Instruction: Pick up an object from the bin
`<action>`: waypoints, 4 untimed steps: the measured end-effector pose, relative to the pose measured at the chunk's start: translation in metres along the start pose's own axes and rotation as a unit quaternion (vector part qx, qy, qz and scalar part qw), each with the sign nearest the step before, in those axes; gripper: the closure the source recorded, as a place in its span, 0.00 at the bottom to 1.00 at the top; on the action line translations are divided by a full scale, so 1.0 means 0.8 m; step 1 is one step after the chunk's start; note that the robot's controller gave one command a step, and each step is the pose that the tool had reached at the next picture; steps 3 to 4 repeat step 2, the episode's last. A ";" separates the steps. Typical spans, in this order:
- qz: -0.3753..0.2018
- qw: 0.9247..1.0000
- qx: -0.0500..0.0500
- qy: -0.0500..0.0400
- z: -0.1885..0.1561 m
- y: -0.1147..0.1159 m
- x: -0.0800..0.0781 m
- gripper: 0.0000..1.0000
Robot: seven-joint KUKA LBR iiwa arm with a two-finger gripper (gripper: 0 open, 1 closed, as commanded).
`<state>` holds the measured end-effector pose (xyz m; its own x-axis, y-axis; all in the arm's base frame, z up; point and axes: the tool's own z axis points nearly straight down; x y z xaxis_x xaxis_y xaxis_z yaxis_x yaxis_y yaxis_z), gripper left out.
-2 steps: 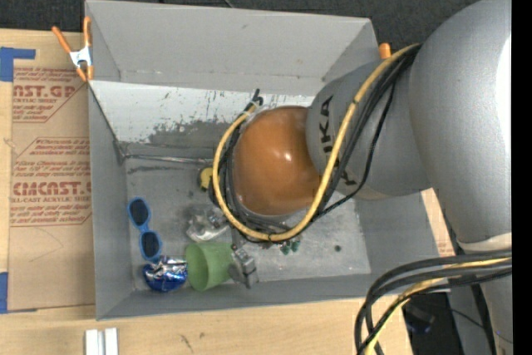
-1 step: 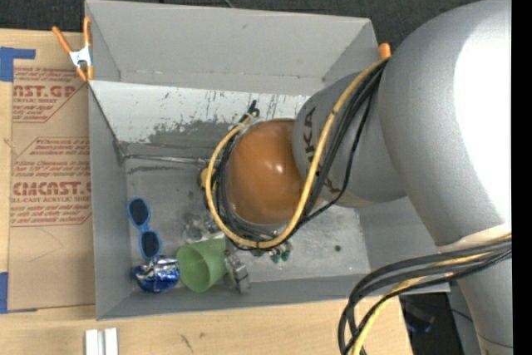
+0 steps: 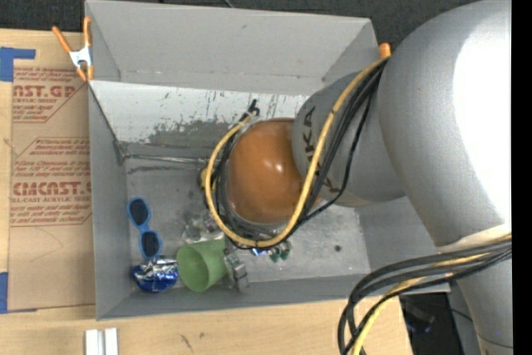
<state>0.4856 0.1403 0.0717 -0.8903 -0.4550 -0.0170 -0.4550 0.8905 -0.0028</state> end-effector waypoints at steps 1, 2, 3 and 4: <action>0.000 1.000 0.000 -0.002 -0.001 0.000 -0.001 1.00; 0.000 1.000 -0.001 0.007 -0.040 0.001 -0.003 1.00; 0.000 1.000 -0.001 0.007 -0.040 0.001 -0.003 1.00; 0.000 1.000 -0.001 0.007 -0.040 0.001 -0.003 1.00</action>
Offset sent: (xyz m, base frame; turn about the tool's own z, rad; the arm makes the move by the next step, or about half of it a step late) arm 0.0000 0.0000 0.0000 0.0000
